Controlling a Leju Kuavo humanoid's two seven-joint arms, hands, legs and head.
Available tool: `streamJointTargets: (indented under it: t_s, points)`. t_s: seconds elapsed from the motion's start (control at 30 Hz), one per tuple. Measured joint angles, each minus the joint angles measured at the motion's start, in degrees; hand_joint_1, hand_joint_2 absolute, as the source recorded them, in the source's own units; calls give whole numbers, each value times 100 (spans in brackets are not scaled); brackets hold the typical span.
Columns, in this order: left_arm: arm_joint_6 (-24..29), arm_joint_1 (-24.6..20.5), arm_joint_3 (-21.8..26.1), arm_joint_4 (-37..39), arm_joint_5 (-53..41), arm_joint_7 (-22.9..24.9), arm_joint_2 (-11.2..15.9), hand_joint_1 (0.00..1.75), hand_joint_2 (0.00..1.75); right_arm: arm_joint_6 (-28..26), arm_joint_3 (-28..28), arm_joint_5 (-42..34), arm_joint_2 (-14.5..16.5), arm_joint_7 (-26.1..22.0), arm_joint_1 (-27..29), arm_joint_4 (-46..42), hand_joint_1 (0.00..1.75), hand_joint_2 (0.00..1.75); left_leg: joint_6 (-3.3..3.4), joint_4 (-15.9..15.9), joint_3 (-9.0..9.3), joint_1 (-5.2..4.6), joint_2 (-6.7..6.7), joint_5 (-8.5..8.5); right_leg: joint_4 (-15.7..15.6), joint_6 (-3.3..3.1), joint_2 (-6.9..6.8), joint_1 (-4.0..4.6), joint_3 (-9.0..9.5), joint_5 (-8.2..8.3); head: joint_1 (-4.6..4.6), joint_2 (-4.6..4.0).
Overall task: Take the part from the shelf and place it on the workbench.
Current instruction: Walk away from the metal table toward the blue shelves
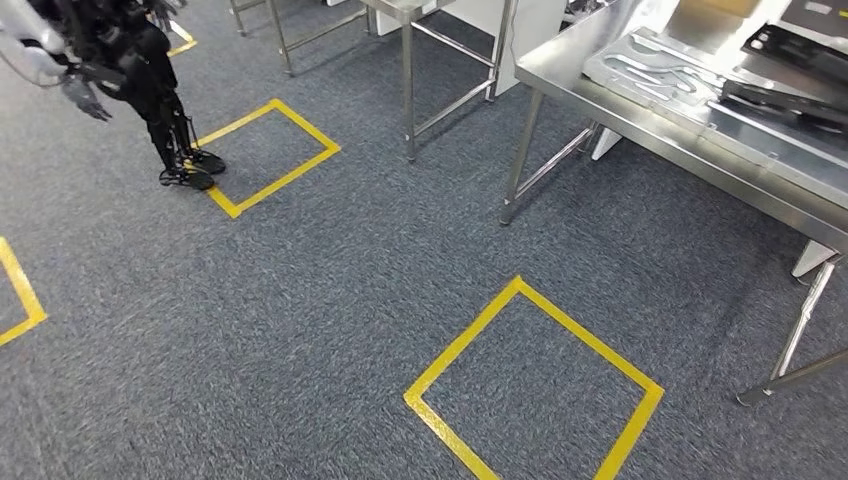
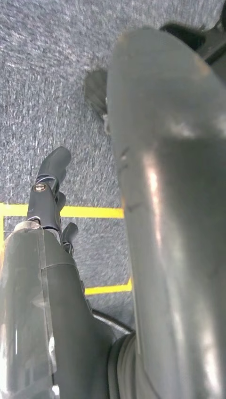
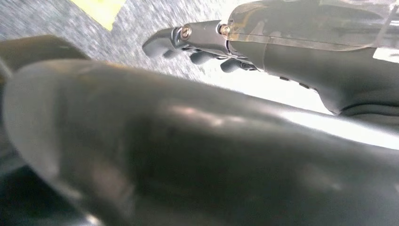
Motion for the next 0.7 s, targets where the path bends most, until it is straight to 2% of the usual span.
streamJointTargets:
  t_s: [0.07, 0.13, 0.17, 0.2, 0.27, 0.3, 0.37, 0.4, 0.47, 0.5, 0.53, 0.57, 0.6, 0.63, 0.67, 0.7]
  points:
    - [0, -4, 0, 0, 0, 0, -1, 0, 0, 1, -1, 0, 0, 0, -1, 0, 0, 0, 2, 0, -3, 0, -14, 1, 85, 1, 16, 0, -43, -43, 0, 0]
    - [-1, -4, 0, 0, 0, -1, -6, 0, 0, 4, -4, 6, -1, -6, -9, 0, 0, 0, 5, 4, -2, -1, -108, 2, 471, 11, 41, 2, -216, -155, 0, 0]
    - [-1, 1, 0, 0, 2, -2, -9, 0, 0, 10, -7, 20, -3, -2, -9, 0, 0, 0, -4, 25, -1, 1, -238, -1, 402, 18, 94, -14, -183, -8, 0, 0]
    - [1, 9, 0, 0, 5, -2, -12, 0, 0, 17, -8, 34, -6, 3, -6, 1, 0, 0, -19, 50, -7, 5, -382, -6, 263, 20, 226, -38, -114, 137, 0, 0]
    - [8, 7, 0, 0, 25, -2, -13, 0, 0, 31, -9, 57, -9, 19, 8, 4, 0, 0, -86, 124, -59, 4, -624, -4, -428, 0, 512, -87, 174, 499, -1, 0]
    - [12, 6, 0, 0, 38, -3, -14, 0, 0, 33, -9, 59, -8, 19, 11, 5, 0, 0, -124, 133, -96, 5, -683, 10, -519, -26, 592, -85, 199, 478, -1, 0]
    - [22, 19, 1, 0, 58, -4, -11, 0, 0, 42, -9, 67, 1, 20, 3, 5, 0, 0, -204, 119, -151, 17, -793, 52, -582, -101, 517, -75, 204, 479, -1, 0]
    - [30, 35, 2, 0, 65, -5, -6, 0, 0, 51, -9, 77, 14, 19, -2, 4, 0, 0, -236, 128, -167, 18, -771, 55, -616, -142, 447, -76, 220, 498, 0, 0]
    - [41, 48, 2, 0, 81, -4, 4, 0, 0, 74, -9, 102, 32, 23, 5, 2, 0, 0, -294, 396, -304, 9, -505, -103, -684, -221, 275, -94, 261, 534, -6, 0]
    - [45, 46, 2, 0, 92, -4, 6, 0, 0, 84, -9, 117, 33, 26, 12, 2, 0, 0, -315, 691, -441, 14, -320, -258, -696, -243, 181, -82, 273, 537, -8, 0]
    - [48, 42, 2, 0, 102, -4, 6, 0, 0, 92, -9, 137, 31, 33, 19, 2, 0, 0, -343, 1069, -623, 26, -197, -436, -699, -258, 85, -74, 276, 533, -12, 0]
    - [51, 43, 2, 0, 111, -4, 6, 0, 0, 99, -9, 157, 31, 40, 24, 2, 0, 0, -369, 1425, -795, 43, -143, -571, -698, -265, -14, -66, 278, 525, -12, 0]
    - [53, 51, 2, 0, 118, -4, 7, 0, 0, 105, -8, 179, 31, 49, 25, 2, 0, 0, -390, 1647, -899, 60, -118, -623, -697, -264, -104, -62, 285, 513, -11, 0]
    - [55, 63, 2, 0, 122, -4, 10, 0, 0, 110, -6, 198, 32, 56, 24, 2, 0, 0, -409, 1680, -907, 76, -98, -575, -697, -256, -190, -62, 298, 498, -11, 0]
    - [57, 75, 2, 0, 124, -4, 16, 0, 0, 114, -4, 212, 34, 62, 22, 2, 0, 0, -419, 1492, -801, 90, -68, -433, -696, -244, -268, -63, 320, 479, -11, 0]
    - [60, 83, 3, 0, 131, -4, 26, 0, 0, 120, 0, 228, 38, 70, 18, 2, 0, 0, -422, 1175, -627, 99, -7, -251, -696, -227, -335, -64, 347, 457, -11, 0]
